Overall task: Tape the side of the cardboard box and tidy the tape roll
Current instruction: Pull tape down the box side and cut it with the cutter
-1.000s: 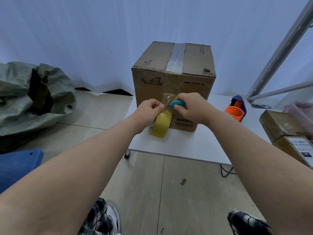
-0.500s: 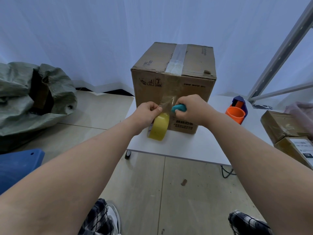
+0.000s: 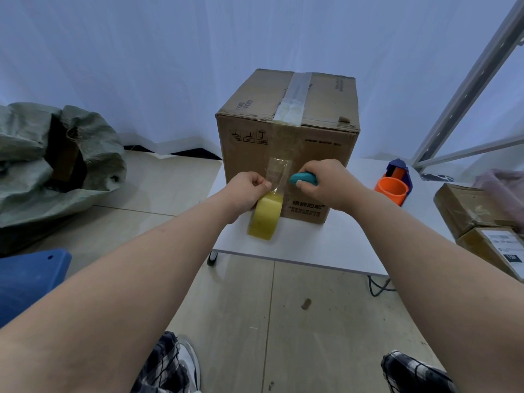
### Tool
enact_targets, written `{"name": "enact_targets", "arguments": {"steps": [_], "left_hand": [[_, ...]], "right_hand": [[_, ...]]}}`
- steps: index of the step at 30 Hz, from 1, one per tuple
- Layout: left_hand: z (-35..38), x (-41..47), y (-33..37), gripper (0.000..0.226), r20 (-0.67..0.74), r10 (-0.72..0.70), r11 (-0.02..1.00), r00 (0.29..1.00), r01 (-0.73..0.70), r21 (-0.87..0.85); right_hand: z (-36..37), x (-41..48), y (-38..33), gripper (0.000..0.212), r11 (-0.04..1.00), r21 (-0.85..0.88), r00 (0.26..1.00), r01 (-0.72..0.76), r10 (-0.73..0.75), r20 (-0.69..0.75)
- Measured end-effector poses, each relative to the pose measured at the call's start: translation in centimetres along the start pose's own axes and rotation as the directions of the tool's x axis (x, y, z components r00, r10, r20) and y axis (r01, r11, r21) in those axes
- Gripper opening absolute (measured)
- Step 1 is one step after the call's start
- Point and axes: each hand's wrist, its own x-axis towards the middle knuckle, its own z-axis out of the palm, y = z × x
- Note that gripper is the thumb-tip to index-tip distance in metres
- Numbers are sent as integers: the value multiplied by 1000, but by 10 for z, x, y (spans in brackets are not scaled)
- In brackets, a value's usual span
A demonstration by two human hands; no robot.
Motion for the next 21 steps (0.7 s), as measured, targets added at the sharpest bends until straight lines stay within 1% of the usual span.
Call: {"name": "enact_targets", "arguments": {"steps": [2,4,6,7,9,11,14,16,19,21], "left_hand": [[0,1,1,16,9,-14,1000,1000,14,2],[0,1,1,16,7,-22,1000,1000,22,11],[1,1,1,14,8,-36,999,999,36,1],[2,1,1,13,13,-46,999,999,46,-13],[3,1,-1,14,20,-74,997,997,74,-27],[3,1,-4,16,11,-95,995,995,95,-28],[3,-1,-6,16,-4,-99,994,995,99,-54],[4,-3,-8,15,-11,-105,991,994,103,-80],[6,-4,-10,17,-28,-97,985,995,92,-144],[7,-6,-13,18,-26,-107,980,994,101,-171]], "right_hand": [[1,-1,0,24,1000,2,1000,1,-1,-1],[1,-1,0,22,999,39,1000,-10,11,-14],[0,-2,-2,20,985,165,998,-51,57,-31],[-1,-2,-3,19,960,267,995,-84,93,-24],[0,-3,-10,16,882,445,988,-152,148,43],[4,-2,-17,17,844,506,984,-176,146,100],[8,2,-23,16,775,606,983,-181,157,93],[8,4,-22,16,748,636,980,-191,180,83],[12,6,-21,25,785,594,979,-179,205,24],[14,7,-22,26,799,578,978,-164,209,-12]]}}
